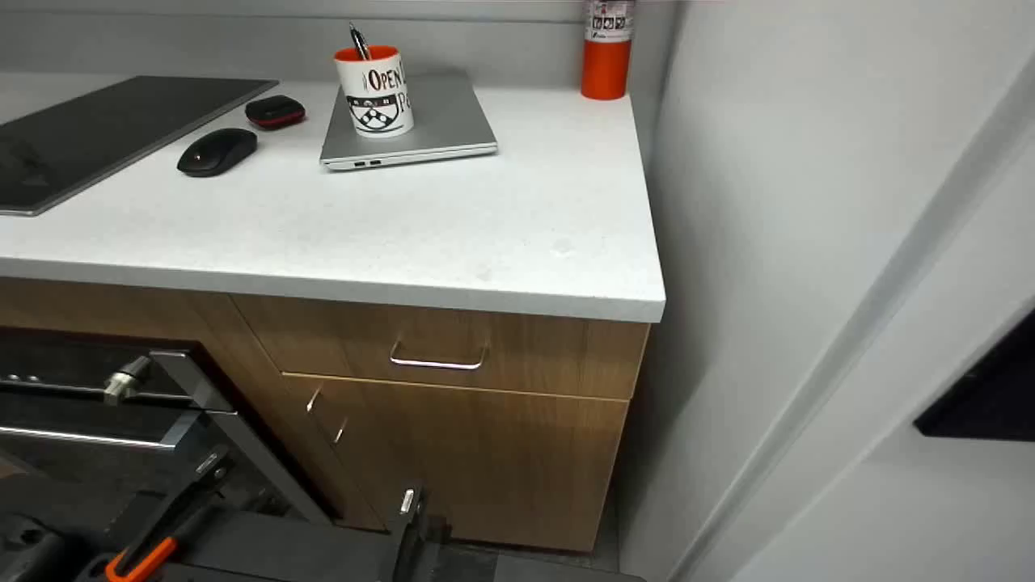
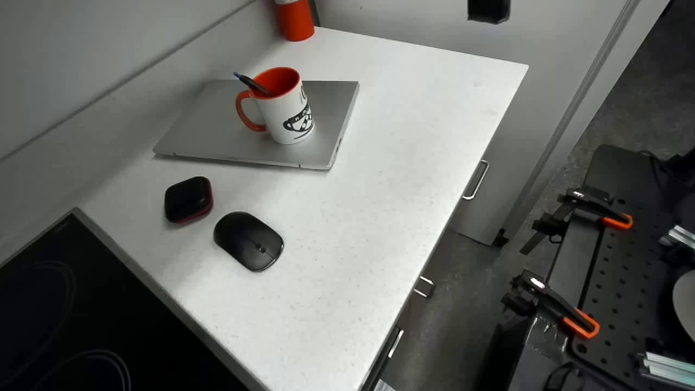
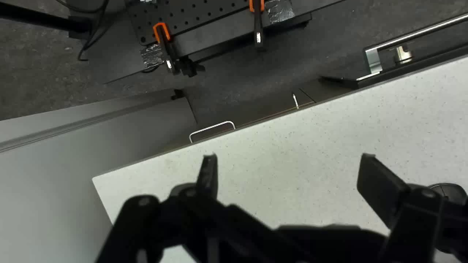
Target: Remove the pen from the cup
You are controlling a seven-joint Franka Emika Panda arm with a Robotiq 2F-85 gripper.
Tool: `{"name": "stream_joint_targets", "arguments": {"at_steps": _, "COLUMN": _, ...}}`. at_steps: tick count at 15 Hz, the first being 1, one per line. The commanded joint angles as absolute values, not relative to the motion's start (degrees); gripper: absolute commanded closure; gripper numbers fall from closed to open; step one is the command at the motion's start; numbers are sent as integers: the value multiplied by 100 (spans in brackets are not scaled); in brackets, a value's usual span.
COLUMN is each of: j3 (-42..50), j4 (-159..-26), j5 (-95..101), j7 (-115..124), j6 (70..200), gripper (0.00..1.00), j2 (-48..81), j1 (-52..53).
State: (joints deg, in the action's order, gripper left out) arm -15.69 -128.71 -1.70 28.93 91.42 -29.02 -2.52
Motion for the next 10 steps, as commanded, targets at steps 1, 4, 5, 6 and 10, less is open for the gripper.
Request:
{"name": "stream_joint_targets", "arguments": {"at_steps": 1, "j3": -1444, "j4": -12862, "j5": -115, "j7": 2952, "j6": 9131, "gripper": 0, "j2": -2877, "j1": -99}}
{"name": "stream_joint_targets", "arguments": {"at_steps": 4, "j3": -1445, "j4": -12862, "j5": -115, "j7": 2952, "j6": 9131, "gripper": 0, "j2": -2876, "j1": -98}}
{"name": "stream_joint_targets", "arguments": {"at_steps": 5, "j3": -1446, "j4": -12862, "j5": -115, "j7": 2952, "j6": 9131, "gripper": 0, "j2": -2876, "j1": -98}}
{"name": "stream_joint_targets", "arguments": {"at_steps": 6, "j3": -1446, "j4": -12862, "j5": -115, "j7": 2952, "j6": 9131, "gripper": 0, "j2": -2876, "j1": -98}}
{"name": "stream_joint_targets", "arguments": {"at_steps": 10, "j3": -1310, "j4": -13162, "j5": 95, "j7": 2743, "j6": 9934, "gripper": 0, "j2": -2892, "j1": -176}}
